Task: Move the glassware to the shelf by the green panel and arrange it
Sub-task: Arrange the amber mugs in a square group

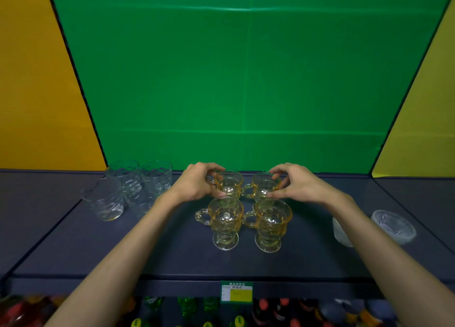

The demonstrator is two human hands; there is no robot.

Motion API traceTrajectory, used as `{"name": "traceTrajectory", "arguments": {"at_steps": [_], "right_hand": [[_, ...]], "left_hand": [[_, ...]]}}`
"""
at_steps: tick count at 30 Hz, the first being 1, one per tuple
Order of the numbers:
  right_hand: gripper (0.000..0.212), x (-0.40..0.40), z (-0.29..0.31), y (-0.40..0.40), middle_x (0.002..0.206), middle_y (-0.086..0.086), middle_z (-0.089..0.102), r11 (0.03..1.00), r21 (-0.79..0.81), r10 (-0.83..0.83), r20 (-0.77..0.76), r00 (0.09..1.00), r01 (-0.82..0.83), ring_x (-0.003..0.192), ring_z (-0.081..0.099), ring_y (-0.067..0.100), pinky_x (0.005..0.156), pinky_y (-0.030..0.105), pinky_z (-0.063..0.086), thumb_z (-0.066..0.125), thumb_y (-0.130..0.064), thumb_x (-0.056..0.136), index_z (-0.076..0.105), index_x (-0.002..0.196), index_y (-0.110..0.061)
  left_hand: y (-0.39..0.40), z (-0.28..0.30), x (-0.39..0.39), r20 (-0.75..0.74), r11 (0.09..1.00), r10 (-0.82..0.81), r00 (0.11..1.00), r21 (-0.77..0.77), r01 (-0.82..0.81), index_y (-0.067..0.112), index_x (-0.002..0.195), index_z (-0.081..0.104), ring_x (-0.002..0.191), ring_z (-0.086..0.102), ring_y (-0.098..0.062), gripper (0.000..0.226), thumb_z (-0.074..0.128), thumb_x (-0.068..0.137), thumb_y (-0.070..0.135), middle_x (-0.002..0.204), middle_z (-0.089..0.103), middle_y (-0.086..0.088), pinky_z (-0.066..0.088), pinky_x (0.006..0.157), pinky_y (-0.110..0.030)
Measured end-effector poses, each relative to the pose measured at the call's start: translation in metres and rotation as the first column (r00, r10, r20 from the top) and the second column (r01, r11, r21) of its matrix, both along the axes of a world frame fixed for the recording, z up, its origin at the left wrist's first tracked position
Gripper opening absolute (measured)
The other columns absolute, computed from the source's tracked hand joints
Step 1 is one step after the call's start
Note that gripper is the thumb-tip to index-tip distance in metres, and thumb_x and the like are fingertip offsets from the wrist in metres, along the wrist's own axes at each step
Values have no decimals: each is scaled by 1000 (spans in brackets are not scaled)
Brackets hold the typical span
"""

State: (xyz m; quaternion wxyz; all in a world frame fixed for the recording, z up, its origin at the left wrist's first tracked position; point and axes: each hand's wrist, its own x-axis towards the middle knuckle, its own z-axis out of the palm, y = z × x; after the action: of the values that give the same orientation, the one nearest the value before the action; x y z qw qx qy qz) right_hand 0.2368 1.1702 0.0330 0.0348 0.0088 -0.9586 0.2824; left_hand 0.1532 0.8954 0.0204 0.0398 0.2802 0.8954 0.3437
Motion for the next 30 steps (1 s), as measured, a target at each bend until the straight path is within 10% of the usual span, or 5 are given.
{"name": "traceTrajectory", "arguments": {"at_steps": [22,30], "right_hand": [[74,9,4,-2,117,-7,62,1000,-8,3,0,1000,-3,86,70,12,83,28,58,90,-28,71,57,135,-16],[80,13,11,-1,124,-8,61,1000,-5,18,39,999,-18,89,69,7,90,31,56,89,-41,69,55,138,-20]], "left_hand": [[-6,0,12,-44,1000,-3,999,-16,2,20,135,62,57,63,9,78,94,64,24,105,68,16,51,70,-8],[-9,0,12,-80,997,19,997,-76,-26,25,141,57,90,70,-9,89,96,61,30,118,70,9,57,90,-31]]}}
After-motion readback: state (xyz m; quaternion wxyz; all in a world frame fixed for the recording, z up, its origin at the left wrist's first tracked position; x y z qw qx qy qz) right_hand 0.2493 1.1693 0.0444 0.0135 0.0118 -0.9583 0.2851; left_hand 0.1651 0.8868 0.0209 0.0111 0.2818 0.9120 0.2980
